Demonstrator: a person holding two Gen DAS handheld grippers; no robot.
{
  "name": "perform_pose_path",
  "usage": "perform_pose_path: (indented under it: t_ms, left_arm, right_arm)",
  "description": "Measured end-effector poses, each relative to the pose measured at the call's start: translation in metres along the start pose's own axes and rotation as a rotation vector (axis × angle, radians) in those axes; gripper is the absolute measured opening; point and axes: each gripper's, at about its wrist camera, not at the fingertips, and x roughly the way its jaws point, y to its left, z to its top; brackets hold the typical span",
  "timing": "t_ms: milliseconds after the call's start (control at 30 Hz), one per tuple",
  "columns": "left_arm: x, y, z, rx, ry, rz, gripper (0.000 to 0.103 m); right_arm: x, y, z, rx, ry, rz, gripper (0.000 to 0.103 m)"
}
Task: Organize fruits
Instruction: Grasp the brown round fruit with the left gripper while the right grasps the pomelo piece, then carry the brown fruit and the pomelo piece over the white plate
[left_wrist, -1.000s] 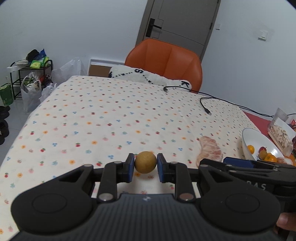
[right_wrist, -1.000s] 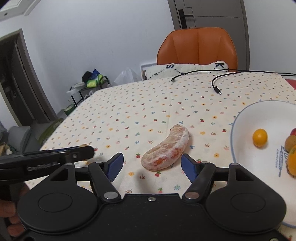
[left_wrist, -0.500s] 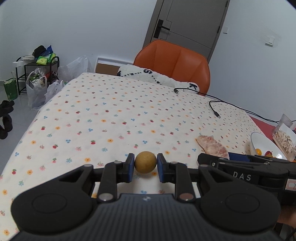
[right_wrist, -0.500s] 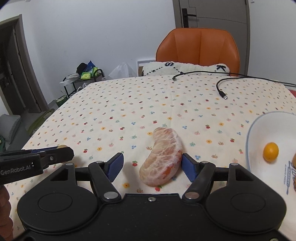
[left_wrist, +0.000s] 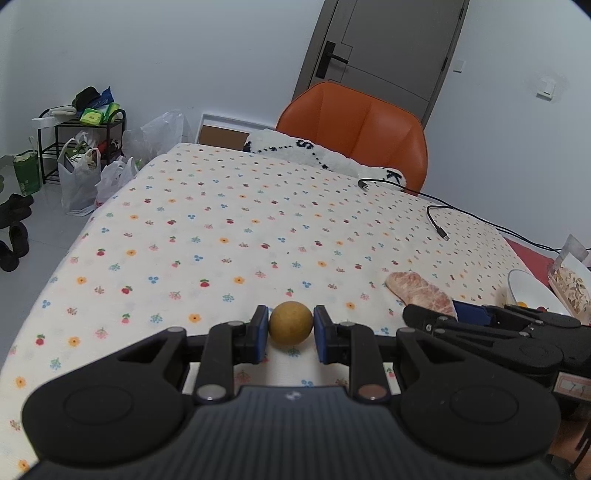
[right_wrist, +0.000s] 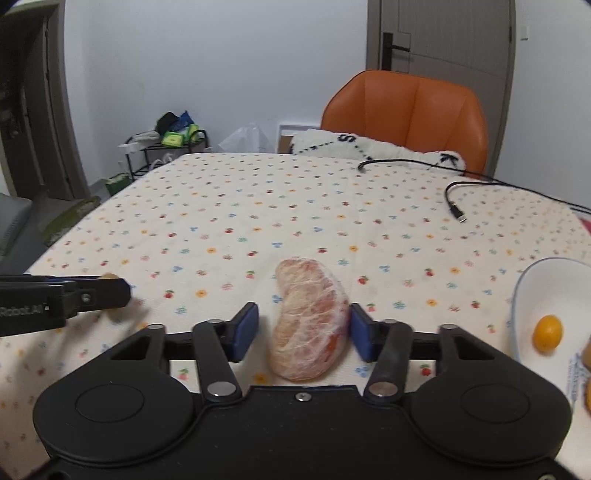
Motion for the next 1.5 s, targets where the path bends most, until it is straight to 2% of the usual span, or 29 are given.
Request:
perform_pose_path:
  t_ms: [33, 200, 733, 1133, 1500]
  left_arm:
    - [-0.001, 0.0, 0.0, 0.002, -0.001, -0.001, 0.024]
    - [-0.005, -0.003, 0.001, 0.009, -0.009, -0.004, 0.024]
    - [-0.011, -0.038, 0.004, 0.057, -0.029, -0.053, 0.024]
    - [-0.013, -0.072, 0.004, 0.102, -0.039, -0.101, 0.024]
    - [-0.011, -0.104, 0.0, 0.143, -0.033, -0.147, 0.024]
  right_arm:
    - [0.0, 0.0, 0.0, -0.009, -0.002, -0.005, 0.04]
    - [-0.004, -0.002, -0.001, -0.009, -0.004, -0.004, 0.038]
    - [-0.048, -0.034, -0.003, 0.071, -0.093, -0.011, 0.037]
    - [-0.08, -0.074, -0.009, 0.131, -0.135, -0.072, 0.037]
    - [-0.096, -0.106, -0.027, 0.179, -0.121, -0.116, 0.038]
